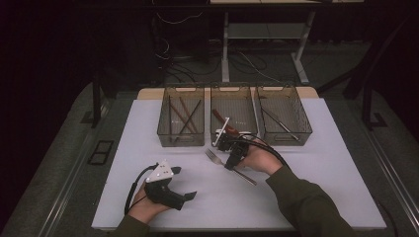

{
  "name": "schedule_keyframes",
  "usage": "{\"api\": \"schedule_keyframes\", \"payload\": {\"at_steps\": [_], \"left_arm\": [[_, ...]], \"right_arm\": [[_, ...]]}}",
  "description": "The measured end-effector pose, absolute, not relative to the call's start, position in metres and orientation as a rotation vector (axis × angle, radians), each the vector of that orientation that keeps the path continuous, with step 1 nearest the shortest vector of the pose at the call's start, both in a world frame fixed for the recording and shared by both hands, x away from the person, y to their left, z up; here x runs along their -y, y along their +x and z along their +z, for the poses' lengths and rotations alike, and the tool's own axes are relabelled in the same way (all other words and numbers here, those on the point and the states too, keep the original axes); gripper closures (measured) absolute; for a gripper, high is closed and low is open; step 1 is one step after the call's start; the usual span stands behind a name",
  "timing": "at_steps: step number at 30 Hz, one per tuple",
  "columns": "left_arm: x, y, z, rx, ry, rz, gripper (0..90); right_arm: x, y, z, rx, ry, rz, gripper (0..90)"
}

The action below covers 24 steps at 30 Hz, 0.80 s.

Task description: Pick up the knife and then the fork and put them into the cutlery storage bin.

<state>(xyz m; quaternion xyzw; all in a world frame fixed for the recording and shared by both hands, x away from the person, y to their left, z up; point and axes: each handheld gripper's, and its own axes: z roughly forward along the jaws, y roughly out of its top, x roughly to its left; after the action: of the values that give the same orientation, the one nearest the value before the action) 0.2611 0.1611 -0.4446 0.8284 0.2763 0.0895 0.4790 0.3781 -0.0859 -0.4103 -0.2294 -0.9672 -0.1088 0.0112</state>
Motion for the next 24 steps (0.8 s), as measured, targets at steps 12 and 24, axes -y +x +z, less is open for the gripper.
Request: {"api": "schedule_keyframes", "payload": {"at_steps": [12,24], "left_arm": [[-0.161,0.261,-0.445,-0.673,2.022,0.22,0.0],[-0.162,0.261,-0.445,-0.677,2.021,0.219,0.0]], "right_arm": [[0.076,0.378,-0.417,3.067,-0.679,-0.223,83.1],[0.087,0.382,-0.409,3.046,-0.681,-0.344,84.6]]}}
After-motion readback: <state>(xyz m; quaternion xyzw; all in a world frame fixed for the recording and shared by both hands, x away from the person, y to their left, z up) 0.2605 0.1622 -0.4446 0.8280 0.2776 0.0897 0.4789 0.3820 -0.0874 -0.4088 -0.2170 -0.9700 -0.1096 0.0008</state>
